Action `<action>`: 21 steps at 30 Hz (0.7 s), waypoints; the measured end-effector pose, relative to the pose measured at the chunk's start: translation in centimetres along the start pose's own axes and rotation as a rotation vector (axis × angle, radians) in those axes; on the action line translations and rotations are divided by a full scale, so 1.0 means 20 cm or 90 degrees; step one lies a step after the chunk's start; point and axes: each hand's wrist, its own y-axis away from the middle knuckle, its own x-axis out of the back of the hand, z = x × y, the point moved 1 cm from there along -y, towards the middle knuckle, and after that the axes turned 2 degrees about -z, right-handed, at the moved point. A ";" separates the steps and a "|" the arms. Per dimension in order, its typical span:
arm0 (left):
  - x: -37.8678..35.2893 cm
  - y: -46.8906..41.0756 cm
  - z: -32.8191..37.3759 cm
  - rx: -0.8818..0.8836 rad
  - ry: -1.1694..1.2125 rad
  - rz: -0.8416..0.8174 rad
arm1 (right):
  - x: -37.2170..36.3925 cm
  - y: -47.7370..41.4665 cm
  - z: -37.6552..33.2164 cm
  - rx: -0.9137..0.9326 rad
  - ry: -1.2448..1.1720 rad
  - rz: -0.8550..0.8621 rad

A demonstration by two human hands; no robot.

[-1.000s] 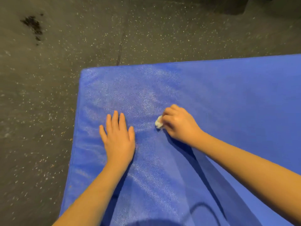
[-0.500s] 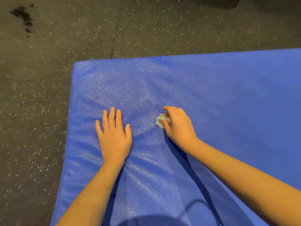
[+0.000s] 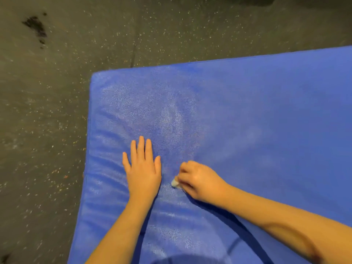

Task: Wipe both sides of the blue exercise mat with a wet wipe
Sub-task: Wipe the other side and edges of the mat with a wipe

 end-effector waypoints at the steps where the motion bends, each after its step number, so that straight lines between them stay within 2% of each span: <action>1: -0.01 0.03 -0.01 -0.013 -0.015 0.002 | 0.02 0.02 0.01 0.035 0.008 -0.045; 3: -0.02 0.03 -0.02 -0.013 -0.020 0.017 | 0.08 0.03 0.09 0.005 0.054 -0.026; 6: -0.02 0.03 -0.01 -0.011 -0.005 0.024 | 0.13 0.00 0.17 -0.209 0.079 0.147; 7: -0.02 0.03 -0.01 -0.013 -0.004 0.019 | 0.11 0.01 0.15 -0.240 0.075 0.177; 9: -0.02 0.04 -0.01 -0.014 -0.002 0.012 | 0.03 0.07 0.05 -0.190 0.047 0.145; 11: -0.02 0.03 -0.01 -0.010 0.000 0.004 | -0.02 0.16 -0.06 -0.086 0.008 0.025; 13: -0.01 0.03 -0.01 -0.010 0.002 -0.003 | -0.01 0.21 -0.07 -0.034 0.005 -0.069; 15: -0.01 0.03 -0.01 -0.013 0.005 -0.010 | 0.04 0.20 0.01 -0.068 0.053 -0.032; 18: 0.00 0.03 0.00 -0.016 0.006 -0.021 | 0.10 0.17 0.07 -0.223 0.082 0.113; 20: 0.01 0.02 0.00 -0.016 0.000 -0.039 | 0.06 0.21 0.02 -0.227 0.063 0.135; 21: 0.02 0.02 0.00 -0.017 -0.011 -0.055 | 0.03 0.25 -0.04 -0.195 0.037 0.103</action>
